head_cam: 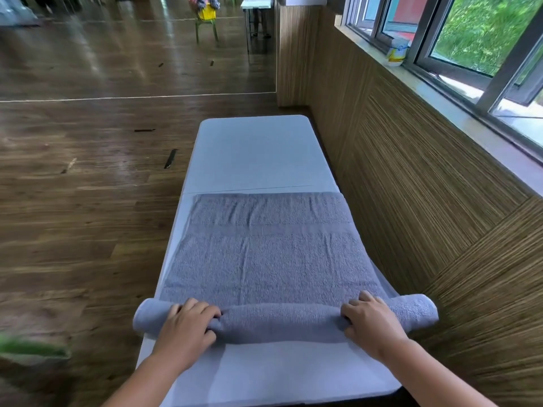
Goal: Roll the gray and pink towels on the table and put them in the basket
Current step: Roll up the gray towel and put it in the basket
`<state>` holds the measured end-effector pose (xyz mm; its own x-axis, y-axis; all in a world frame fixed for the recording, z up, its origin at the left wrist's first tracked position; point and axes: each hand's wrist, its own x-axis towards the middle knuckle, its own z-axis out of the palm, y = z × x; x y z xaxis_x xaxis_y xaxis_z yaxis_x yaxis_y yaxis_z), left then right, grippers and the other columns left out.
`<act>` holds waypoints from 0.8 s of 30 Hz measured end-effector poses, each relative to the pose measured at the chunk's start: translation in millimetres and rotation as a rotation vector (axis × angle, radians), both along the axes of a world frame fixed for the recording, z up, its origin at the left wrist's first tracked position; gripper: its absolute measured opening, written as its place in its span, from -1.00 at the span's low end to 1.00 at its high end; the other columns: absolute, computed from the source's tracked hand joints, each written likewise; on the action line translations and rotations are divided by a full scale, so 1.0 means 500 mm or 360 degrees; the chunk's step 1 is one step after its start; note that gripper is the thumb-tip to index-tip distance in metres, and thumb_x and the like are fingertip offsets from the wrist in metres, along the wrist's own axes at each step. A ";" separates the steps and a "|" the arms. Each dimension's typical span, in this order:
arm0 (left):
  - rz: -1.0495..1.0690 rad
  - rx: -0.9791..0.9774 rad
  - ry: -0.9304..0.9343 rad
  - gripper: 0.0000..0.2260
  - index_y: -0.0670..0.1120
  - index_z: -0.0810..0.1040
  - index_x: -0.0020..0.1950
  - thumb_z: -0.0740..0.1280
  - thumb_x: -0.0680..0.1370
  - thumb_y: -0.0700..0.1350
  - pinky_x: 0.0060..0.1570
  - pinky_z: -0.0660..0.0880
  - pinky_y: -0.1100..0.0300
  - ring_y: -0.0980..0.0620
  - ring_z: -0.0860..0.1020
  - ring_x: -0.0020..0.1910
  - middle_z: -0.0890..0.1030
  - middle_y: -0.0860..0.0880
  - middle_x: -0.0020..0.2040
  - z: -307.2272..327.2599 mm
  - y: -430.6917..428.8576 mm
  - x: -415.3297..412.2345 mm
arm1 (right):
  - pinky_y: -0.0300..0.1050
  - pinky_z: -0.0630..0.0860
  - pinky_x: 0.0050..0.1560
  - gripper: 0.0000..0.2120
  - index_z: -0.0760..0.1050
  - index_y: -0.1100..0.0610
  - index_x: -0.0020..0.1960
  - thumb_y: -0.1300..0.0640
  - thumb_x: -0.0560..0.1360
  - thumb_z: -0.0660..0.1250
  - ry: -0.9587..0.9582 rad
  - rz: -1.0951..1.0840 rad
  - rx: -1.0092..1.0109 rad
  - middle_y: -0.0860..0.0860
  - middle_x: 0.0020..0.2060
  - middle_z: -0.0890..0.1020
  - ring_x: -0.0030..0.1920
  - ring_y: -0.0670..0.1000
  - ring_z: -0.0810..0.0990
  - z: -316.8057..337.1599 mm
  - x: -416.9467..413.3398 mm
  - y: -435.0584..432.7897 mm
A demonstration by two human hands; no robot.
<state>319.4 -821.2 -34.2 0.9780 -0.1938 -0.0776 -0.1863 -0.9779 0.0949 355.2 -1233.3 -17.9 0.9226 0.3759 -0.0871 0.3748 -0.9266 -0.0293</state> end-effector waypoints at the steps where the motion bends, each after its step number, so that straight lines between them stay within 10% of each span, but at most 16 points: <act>1: -0.0023 -0.0005 -0.0052 -0.80 0.20 0.52 -0.11 0.34 0.28 0.06 -0.14 0.35 0.14 0.14 0.49 -0.08 0.54 0.28 -0.16 -0.004 0.001 -0.002 | -0.23 0.28 -0.38 -0.91 0.45 -0.05 -0.44 -0.04 0.13 0.32 -0.0007 0.0014 0.0023 -0.18 -0.51 0.45 -0.34 -0.06 0.46 -0.001 0.001 -0.004; 9: 0.0100 -0.0183 -0.0115 -0.87 0.13 0.51 -0.13 0.37 0.43 -0.10 -0.23 0.40 0.12 0.03 0.48 -0.13 0.44 0.14 -0.14 0.007 -0.013 0.016 | 0.02 0.40 -0.29 -0.96 0.54 0.05 -0.13 0.13 0.47 0.31 0.0162 -0.0293 0.0224 -0.03 -0.17 0.50 -0.22 0.15 0.57 0.000 0.009 -0.007; 17: -0.0028 -0.0114 0.0036 -0.53 0.17 0.57 0.15 0.37 0.25 0.19 -0.01 0.55 0.09 0.10 0.48 0.14 0.58 0.27 0.08 0.010 -0.004 0.009 | -0.10 0.53 -0.17 -0.74 0.51 -0.08 -0.15 -0.12 0.19 0.33 0.0061 -0.0003 0.0017 -0.17 -0.20 0.52 -0.12 -0.02 0.47 -0.022 -0.009 -0.026; 24: -0.0026 -0.0010 0.0032 -0.87 0.14 0.48 -0.20 0.19 0.34 0.11 -0.11 0.37 0.13 0.09 0.45 -0.11 0.50 0.23 -0.24 0.014 -0.010 0.016 | -0.26 0.25 -0.44 -0.82 0.44 -0.03 -0.46 -0.13 0.14 0.26 0.0125 0.0060 0.0000 -0.17 -0.48 0.44 -0.32 -0.06 0.42 -0.006 0.006 -0.023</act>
